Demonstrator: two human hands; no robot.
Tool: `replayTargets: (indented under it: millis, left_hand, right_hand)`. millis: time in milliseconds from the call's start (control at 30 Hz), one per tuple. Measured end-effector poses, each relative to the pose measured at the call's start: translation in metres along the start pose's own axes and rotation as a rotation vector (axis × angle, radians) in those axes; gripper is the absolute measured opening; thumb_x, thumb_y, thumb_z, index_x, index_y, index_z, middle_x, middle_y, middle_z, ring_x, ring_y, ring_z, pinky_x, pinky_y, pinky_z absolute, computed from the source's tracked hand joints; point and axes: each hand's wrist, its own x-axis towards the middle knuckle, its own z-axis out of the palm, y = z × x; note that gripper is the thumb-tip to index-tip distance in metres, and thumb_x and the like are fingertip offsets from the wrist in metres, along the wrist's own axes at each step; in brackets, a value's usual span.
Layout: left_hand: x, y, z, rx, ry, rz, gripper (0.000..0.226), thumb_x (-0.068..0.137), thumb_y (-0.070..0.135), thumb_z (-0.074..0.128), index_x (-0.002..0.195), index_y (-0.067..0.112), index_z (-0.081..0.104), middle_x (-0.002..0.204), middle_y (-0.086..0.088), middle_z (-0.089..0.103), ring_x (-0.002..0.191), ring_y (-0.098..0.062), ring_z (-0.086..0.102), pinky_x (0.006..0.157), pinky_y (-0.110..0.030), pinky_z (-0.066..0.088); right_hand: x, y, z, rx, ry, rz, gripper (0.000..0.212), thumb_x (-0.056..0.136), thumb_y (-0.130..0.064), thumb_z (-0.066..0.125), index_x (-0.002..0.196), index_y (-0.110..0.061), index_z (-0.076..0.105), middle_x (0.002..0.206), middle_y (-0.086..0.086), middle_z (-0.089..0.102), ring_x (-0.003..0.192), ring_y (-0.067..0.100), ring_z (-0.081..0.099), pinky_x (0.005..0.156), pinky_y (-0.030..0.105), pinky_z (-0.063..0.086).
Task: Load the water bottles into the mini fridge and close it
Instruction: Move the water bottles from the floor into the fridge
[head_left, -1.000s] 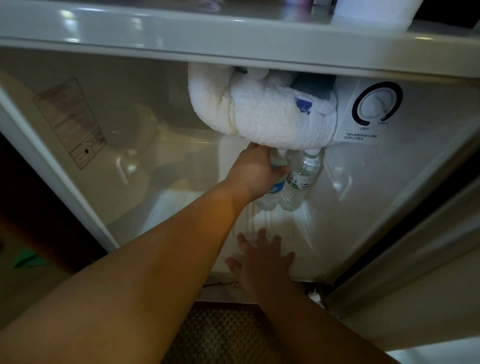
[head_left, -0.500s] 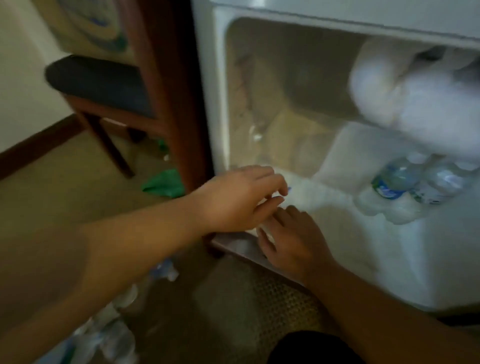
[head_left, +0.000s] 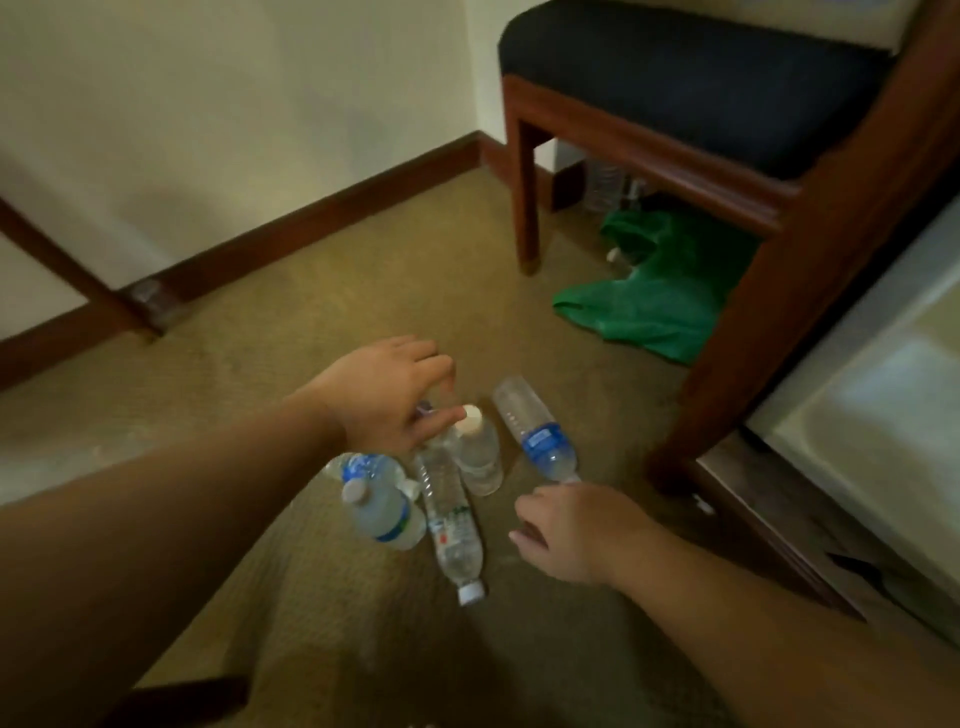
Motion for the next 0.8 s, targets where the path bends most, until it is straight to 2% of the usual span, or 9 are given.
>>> replayTargets:
  millis: [67, 133, 200, 267, 333, 500, 600, 700, 800]
  left_hand:
    - [-0.023, -0.01, 0.02, -0.02, -0.038, -0.088, 0.047, 0.092, 0.077, 0.041, 0.1, 0.034, 0.056, 0.089, 0.013, 0.053, 0.074, -0.005, 0.048, 0.059, -0.014, 0.027]
    - [-0.039, -0.011, 0.035, -0.062, -0.101, -0.168, 0.058, 0.083, 0.087, 0.042, 0.108, 0.036, 0.054, 0.097, 0.012, 0.053, 0.082, -0.007, 0.05, 0.063, -0.019, 0.036]
    - [-0.055, -0.012, 0.049, -0.119, -0.251, -0.257, 0.072, 0.074, 0.092, 0.045, 0.121, 0.039, 0.048, 0.11, 0.01, 0.052, 0.09, -0.008, 0.05, 0.074, -0.029, 0.047]
    - [-0.07, -0.012, 0.06, -0.145, -0.409, -0.292, 0.068, 0.073, 0.084, 0.057, 0.124, 0.039, 0.045, 0.116, 0.007, 0.055, 0.091, -0.01, 0.05, 0.077, -0.031, 0.044]
    - [-0.08, -0.011, 0.066, -0.165, -0.476, -0.297, 0.055, 0.082, 0.065, 0.067, 0.124, 0.035, 0.047, 0.119, 0.003, 0.055, 0.092, -0.014, 0.054, 0.076, -0.029, 0.041]
    - [-0.082, -0.007, 0.06, -0.169, -0.487, -0.303, 0.04, 0.092, 0.048, 0.069, 0.124, 0.027, 0.056, 0.119, 0.0, 0.056, 0.094, -0.013, 0.054, 0.076, -0.028, 0.04]
    - [-0.076, -0.002, 0.045, -0.1, -0.539, -0.224, 0.038, 0.093, 0.046, 0.067, 0.123, 0.026, 0.057, 0.115, 0.004, 0.055, 0.087, -0.009, 0.049, 0.072, -0.027, 0.038]
    - [-0.066, 0.002, 0.016, -0.061, -0.557, -0.117, 0.034, 0.091, 0.043, 0.069, 0.12, 0.03, 0.057, 0.103, 0.013, 0.049, 0.072, 0.0, 0.043, 0.059, -0.02, 0.03]
    - [-0.047, 0.006, -0.027, -0.047, -0.568, -0.042, 0.032, 0.087, 0.048, 0.073, 0.112, 0.036, 0.058, 0.095, 0.018, 0.048, 0.076, 0.003, 0.044, 0.059, -0.017, 0.033]
  right_hand:
    - [0.019, -0.022, 0.028, 0.177, -0.089, 0.231, 0.023, 0.095, -0.057, 0.057, 0.096, -0.034, 0.056, 0.084, -0.009, 0.056, 0.074, 0.007, 0.057, 0.064, 0.028, 0.048]
    - [0.029, -0.037, 0.054, 0.329, -0.144, 0.407, 0.029, 0.09, -0.057, 0.065, 0.106, -0.033, 0.059, 0.085, -0.009, 0.056, 0.075, 0.004, 0.054, 0.065, 0.027, 0.046]
    - [0.038, -0.052, 0.074, 0.437, -0.163, 0.53, 0.044, 0.088, -0.052, 0.071, 0.123, -0.029, 0.057, 0.095, -0.008, 0.058, 0.082, 0.008, 0.055, 0.065, 0.027, 0.044]
    - [0.045, -0.064, 0.088, 0.516, -0.144, 0.636, 0.061, 0.087, -0.045, 0.075, 0.137, -0.025, 0.047, 0.117, 0.0, 0.061, 0.103, 0.018, 0.061, 0.077, 0.031, 0.051]
    - [0.051, -0.076, 0.094, 0.535, -0.124, 0.701, 0.071, 0.086, -0.039, 0.079, 0.143, -0.02, 0.041, 0.13, 0.006, 0.058, 0.117, 0.024, 0.06, 0.092, 0.038, 0.055]
    - [0.056, -0.088, 0.077, 0.456, -0.1, 0.762, 0.063, 0.086, -0.029, 0.08, 0.139, -0.015, 0.049, 0.126, 0.008, 0.06, 0.112, 0.024, 0.062, 0.091, 0.036, 0.057]
    - [0.048, -0.087, 0.042, 0.31, -0.126, 0.687, 0.048, 0.093, -0.028, 0.072, 0.136, -0.014, 0.056, 0.126, 0.007, 0.061, 0.113, 0.023, 0.062, 0.092, 0.033, 0.055]
    - [0.034, -0.088, -0.008, 0.247, -0.088, 0.569, 0.03, 0.099, -0.028, 0.064, 0.126, -0.013, 0.062, 0.12, 0.006, 0.065, 0.109, 0.021, 0.064, 0.092, 0.034, 0.054]
    - [0.013, -0.085, -0.058, 0.162, -0.006, 0.539, 0.027, 0.101, -0.028, 0.061, 0.124, -0.014, 0.063, 0.117, 0.006, 0.065, 0.109, 0.021, 0.063, 0.096, 0.036, 0.054]
